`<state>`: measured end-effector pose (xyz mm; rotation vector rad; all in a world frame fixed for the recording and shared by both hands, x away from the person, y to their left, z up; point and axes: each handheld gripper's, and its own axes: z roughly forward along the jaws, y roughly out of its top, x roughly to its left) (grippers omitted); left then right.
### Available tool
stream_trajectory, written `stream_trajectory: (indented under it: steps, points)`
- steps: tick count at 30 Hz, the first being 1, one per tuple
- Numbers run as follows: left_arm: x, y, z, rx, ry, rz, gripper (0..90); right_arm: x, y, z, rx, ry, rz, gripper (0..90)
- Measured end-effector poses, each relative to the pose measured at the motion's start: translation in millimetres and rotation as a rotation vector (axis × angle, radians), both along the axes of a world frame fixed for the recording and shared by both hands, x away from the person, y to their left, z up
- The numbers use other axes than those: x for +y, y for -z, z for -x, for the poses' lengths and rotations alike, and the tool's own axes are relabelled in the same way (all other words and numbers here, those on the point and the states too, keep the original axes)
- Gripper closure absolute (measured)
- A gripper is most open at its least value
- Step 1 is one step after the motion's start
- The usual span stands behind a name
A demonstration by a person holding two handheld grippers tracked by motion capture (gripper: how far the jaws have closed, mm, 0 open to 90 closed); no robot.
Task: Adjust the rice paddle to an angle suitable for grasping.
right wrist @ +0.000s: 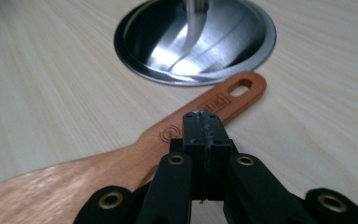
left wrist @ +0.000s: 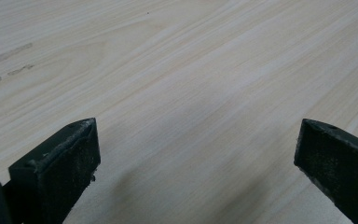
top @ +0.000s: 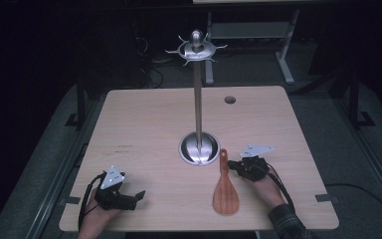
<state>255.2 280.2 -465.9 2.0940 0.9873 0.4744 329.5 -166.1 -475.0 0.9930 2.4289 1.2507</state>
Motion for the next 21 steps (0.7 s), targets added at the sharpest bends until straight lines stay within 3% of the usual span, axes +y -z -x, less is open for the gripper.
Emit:
stream_trajectory:
  steps: [6,7,13,16,21]
  points:
    - [0.4,-0.6,0.7,0.001,0.000,-0.005,0.0,6.0,-15.3,16.4,0.010,-0.048,-0.002,89.5]
    - [0.3,-0.7,0.7,-0.001,0.002,-0.005,0.0,11.5,-18.2,25.1,0.031,-0.071,0.010,89.5]
    - [0.5,-1.0,1.1,-0.001,0.003,-0.010,0.0,30.4,-21.9,44.4,0.048,-0.147,0.020,89.4]
    - [0.8,-0.8,1.3,-0.002,0.000,-0.007,0.0,48.7,-20.3,56.8,0.054,-0.201,0.048,89.4]
    - [0.8,-1.2,1.4,-0.006,0.002,-0.007,0.0,61.8,-16.1,66.3,0.073,-0.240,0.081,89.4]
